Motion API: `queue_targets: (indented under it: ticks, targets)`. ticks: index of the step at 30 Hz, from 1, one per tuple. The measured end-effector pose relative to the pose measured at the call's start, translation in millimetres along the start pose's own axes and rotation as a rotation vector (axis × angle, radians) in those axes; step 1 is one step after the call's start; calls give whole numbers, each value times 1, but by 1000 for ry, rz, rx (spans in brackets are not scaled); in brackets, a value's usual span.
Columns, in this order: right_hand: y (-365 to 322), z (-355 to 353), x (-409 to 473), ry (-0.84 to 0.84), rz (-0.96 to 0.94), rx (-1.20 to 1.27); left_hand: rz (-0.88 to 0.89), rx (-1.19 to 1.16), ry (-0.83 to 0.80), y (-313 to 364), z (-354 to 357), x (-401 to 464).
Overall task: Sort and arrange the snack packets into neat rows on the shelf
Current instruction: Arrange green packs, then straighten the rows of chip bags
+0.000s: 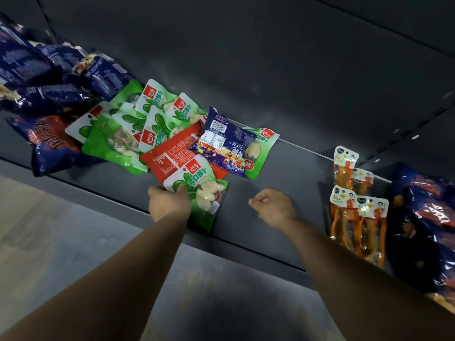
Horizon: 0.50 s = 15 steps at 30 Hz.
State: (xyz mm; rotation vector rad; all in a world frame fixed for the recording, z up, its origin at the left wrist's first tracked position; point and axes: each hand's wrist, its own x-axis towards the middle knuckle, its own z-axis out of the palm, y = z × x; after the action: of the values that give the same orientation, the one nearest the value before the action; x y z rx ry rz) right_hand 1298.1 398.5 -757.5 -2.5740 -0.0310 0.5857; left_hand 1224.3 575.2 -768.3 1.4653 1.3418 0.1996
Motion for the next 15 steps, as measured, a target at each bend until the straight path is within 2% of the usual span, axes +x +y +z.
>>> queue_targets:
  ticks: [4, 7, 15]
  targets:
    - [-3, 3, 4, 41, 34, 74, -36, -32, 25, -3, 4, -19]
    - [-7, 14, 4, 49, 5, 121, -41, 18, -26, -6, 2, -22]
    - [-14, 25, 12, 52, -30, 295, 149, -176, -90, 4, -1, -36]
